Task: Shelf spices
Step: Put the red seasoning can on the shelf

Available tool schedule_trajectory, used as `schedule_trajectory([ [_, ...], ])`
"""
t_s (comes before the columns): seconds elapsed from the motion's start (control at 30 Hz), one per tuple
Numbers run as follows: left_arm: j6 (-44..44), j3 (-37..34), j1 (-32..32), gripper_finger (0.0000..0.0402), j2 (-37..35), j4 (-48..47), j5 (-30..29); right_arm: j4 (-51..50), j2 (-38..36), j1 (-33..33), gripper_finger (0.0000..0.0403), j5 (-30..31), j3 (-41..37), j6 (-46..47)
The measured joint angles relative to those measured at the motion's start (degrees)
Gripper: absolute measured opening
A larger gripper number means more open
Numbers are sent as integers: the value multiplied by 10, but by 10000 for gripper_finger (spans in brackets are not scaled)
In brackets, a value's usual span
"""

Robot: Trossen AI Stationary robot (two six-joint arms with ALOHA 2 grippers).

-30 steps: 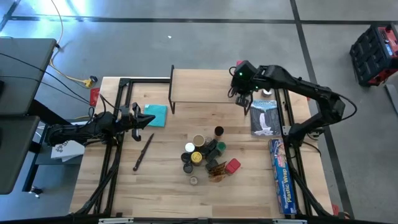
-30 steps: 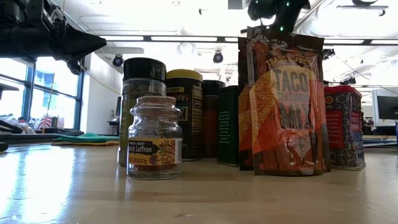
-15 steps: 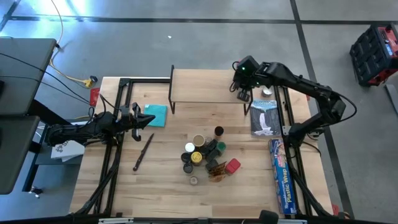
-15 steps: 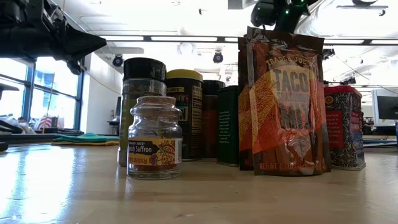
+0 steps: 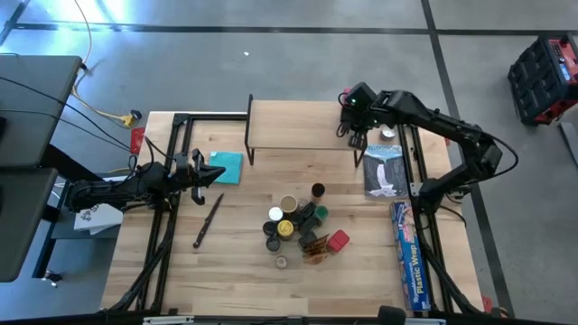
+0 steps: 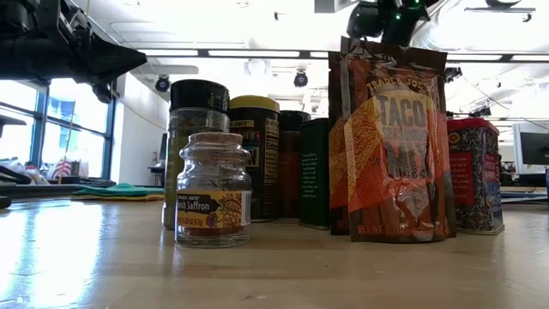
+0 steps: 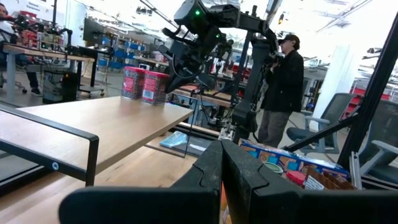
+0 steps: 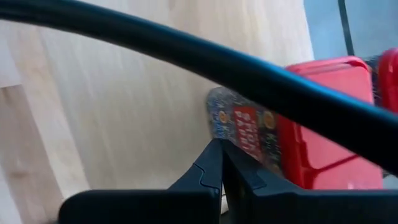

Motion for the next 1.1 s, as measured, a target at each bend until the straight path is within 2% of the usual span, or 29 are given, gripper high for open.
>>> schedule_trajectory([
  [0.57,0,0,0,1,0,0,0,22,0,-14,0,23,0,-19],
  [0.83,0,0,0,1,0,0,0,21,0,-14,0,26,0,-64],
  [1.1,0,0,0,1,0,0,0,20,0,-13,0,54,0,-96],
])
